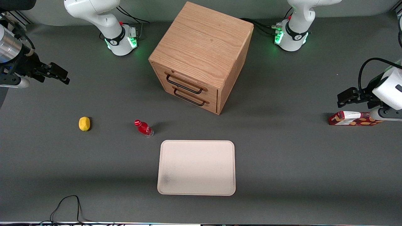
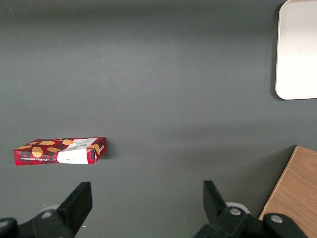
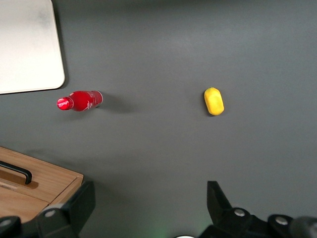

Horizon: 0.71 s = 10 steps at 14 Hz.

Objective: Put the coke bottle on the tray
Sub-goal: 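Move the right gripper down toward the red Coca-Cola bottle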

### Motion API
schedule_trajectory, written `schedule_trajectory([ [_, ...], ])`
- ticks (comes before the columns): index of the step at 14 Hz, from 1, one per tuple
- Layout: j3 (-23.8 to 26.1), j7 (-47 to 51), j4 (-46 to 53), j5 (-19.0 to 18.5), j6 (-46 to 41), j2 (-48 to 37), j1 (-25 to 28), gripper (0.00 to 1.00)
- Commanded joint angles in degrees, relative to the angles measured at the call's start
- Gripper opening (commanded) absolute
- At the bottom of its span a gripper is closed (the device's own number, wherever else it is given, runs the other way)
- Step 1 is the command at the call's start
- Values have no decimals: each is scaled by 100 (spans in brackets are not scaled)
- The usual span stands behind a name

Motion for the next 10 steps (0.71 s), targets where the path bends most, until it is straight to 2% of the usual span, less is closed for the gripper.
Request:
schedule_trajectory([
  [1,20,-78,287,103,-131,156,7,100],
  [3,99,-26,707,103,-148,559,7,100],
  [6,590,263,1437,121,-148,1350,16,100],
  [8,916,623,1719,383,-26,1816,16,100],
  [10,1031,765,1599,498,490,2063,33,100],
])
